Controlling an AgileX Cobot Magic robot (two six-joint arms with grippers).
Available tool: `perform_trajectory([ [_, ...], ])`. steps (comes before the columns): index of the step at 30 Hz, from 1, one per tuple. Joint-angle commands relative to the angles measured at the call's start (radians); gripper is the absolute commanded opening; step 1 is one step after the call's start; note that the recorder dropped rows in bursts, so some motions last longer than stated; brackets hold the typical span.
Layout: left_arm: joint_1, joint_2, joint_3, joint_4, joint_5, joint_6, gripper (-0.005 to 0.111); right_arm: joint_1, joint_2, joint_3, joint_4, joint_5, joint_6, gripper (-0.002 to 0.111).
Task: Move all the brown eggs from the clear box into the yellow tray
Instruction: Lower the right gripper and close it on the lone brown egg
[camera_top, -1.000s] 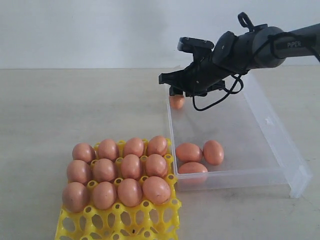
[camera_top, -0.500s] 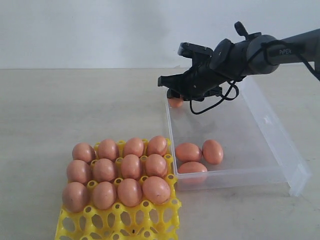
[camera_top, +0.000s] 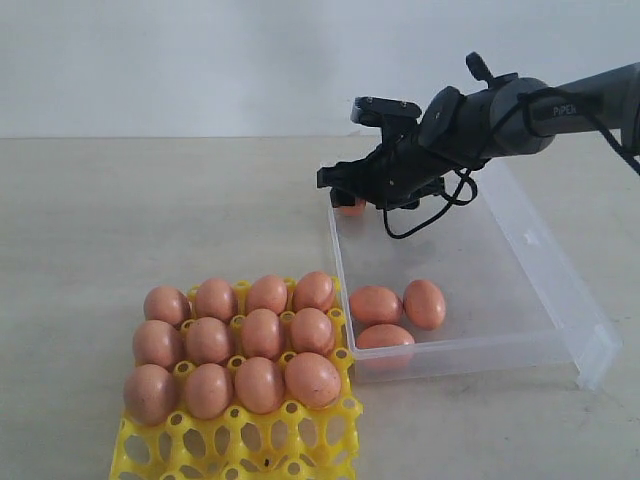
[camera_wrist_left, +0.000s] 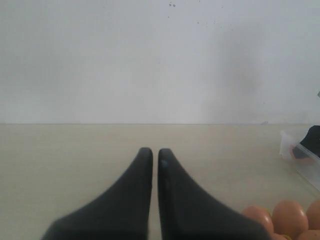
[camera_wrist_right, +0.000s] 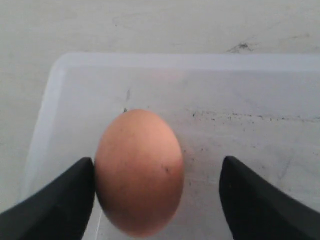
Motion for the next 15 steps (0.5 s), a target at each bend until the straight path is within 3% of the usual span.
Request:
perform_trajectory([
  [1,0.003,-0.003,0.004,0.0,-0.005,0.003,0.004,-0.002,0.006,0.004,-0.008,0.009,-0.003,0.06],
  [7,0.003,-0.003,0.004,0.0,-0.005,0.003,0.004,-0.002,0.006,0.004,-0.008,-0.028,-0.003,0.041],
  [13,0.003,-0.003,0.004,0.0,-0.005,0.003,0.004,-0.002,0.006,0.004,-0.008,-0.04,-0.012,0.003],
  [15,0.003,-0.003,0.004,0.0,-0.005,0.003,0.004,-0.002,0.006,0.004,-0.01,-0.034,-0.015,0.0],
])
